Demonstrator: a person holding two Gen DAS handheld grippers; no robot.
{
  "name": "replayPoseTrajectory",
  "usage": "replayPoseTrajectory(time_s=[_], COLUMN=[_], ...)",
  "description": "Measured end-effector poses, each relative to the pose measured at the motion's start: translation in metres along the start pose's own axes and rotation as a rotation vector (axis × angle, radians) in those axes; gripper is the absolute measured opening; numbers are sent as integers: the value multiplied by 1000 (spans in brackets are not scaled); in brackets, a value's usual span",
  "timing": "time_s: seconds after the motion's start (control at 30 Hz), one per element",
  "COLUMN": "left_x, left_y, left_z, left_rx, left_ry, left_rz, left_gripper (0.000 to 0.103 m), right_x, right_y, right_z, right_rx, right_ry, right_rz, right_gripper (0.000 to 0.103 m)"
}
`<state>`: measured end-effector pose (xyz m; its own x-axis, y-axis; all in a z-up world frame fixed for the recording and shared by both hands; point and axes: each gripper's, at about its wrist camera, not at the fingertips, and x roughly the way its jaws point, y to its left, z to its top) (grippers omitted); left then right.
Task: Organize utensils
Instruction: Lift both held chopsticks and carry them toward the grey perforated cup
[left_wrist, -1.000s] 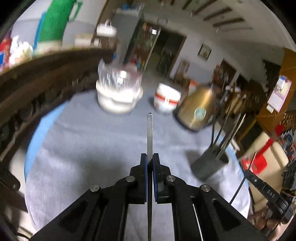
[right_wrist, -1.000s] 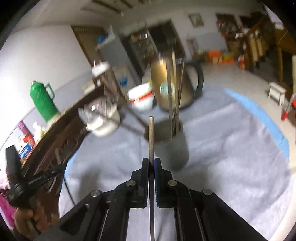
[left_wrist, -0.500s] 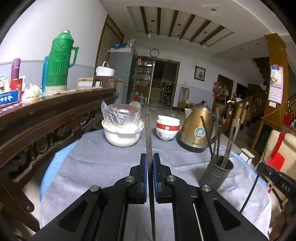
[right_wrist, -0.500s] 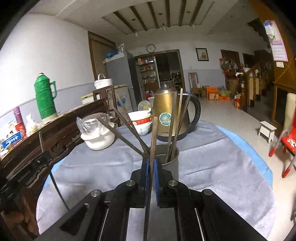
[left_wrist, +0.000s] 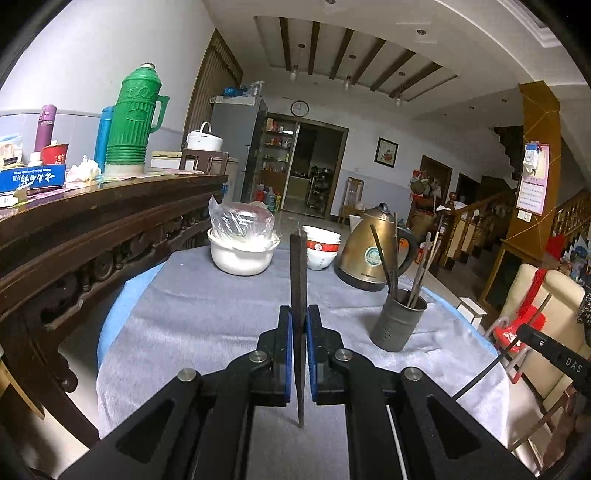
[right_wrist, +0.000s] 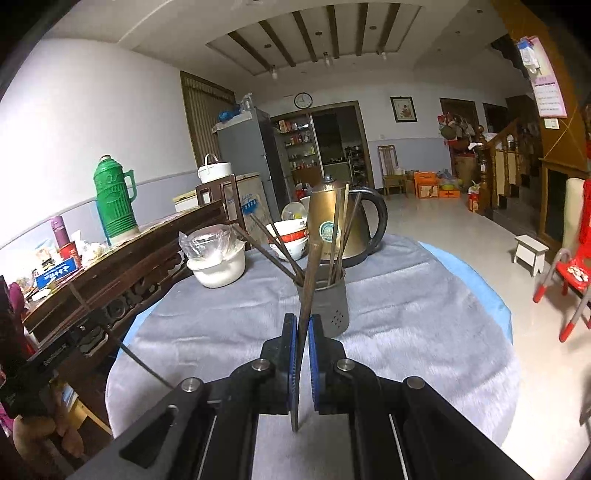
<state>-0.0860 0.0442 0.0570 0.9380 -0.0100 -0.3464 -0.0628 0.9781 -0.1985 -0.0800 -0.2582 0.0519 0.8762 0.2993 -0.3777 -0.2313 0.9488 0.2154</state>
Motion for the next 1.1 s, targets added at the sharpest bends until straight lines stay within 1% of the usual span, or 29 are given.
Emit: replayPoseTrajectory(time_s=[0.17,0.27,0.37,0.43,0.5,0.8,1.1], left_x=[1,4,12,17,20,19,28], left_y=[-2,-4,-7,-8,-10,-26,-34], left_z=[-1,3,12,18,23,43,46], left_rx=[-4,-3,-1,-9,-9,32,64], left_ry=[9,29,79,110,126,132,177], left_rz=[-2,12,53,67,83,92,116], left_gripper=[7,7,8,8,7,7,7], right_x=[1,1,-1,-2,-4,-13,-17], right_y=[3,3,2,3,5,9,5], right_z=[0,4,11,15,20,34,38], right_rx=[6,11,8,5,-1,-12,-2], right_ry=[-7,-18,-36,-45,-59,-98,-107], right_rz=[9,14,19,21,24,38,36], right_gripper=[7,6,6,6,6,6,6])
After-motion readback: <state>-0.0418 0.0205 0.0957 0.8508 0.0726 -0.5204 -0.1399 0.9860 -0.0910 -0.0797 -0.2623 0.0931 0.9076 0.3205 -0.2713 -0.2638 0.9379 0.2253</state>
